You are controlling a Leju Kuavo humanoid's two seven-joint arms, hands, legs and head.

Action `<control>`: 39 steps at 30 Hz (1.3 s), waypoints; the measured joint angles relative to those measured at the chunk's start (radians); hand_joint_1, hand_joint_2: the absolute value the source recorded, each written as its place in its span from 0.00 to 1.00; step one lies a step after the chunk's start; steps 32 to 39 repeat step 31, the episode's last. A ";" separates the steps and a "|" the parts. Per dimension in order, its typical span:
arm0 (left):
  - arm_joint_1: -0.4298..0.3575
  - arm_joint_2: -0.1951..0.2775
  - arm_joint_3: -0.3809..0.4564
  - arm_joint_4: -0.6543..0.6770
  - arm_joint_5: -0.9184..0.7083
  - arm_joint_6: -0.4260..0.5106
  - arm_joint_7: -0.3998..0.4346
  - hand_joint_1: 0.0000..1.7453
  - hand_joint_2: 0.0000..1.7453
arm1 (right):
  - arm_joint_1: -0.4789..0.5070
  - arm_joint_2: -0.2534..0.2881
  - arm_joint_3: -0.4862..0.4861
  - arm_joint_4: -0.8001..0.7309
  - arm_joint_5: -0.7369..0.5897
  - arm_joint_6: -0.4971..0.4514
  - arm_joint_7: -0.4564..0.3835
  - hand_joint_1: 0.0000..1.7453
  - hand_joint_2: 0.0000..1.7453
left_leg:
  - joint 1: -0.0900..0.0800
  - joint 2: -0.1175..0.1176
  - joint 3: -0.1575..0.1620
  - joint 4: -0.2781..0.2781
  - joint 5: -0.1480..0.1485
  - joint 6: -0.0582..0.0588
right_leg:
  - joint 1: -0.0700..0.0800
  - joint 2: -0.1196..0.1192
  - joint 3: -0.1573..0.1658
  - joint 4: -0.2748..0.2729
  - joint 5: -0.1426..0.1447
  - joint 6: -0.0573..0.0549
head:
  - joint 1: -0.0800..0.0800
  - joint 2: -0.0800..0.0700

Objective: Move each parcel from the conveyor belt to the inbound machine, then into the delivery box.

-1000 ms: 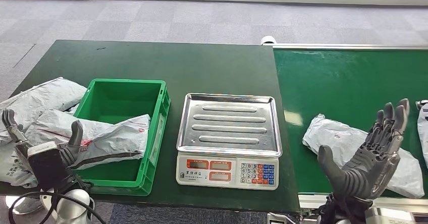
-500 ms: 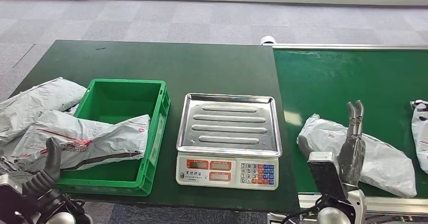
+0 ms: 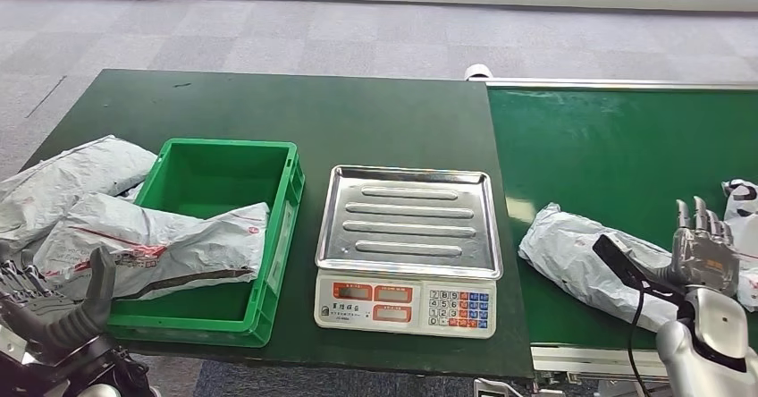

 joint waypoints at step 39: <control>-0.146 0.044 -0.003 0.135 -0.034 0.072 -0.007 0.00 1.00 | -0.337 -0.003 0.090 0.698 -0.148 0.573 -0.162 1.00 1.00 | 0.004 0.001 0.007 0.000 -0.001 0.000 | 0.003 0.003 0.006 -0.002 -0.001 -0.001 | 0.000 0.000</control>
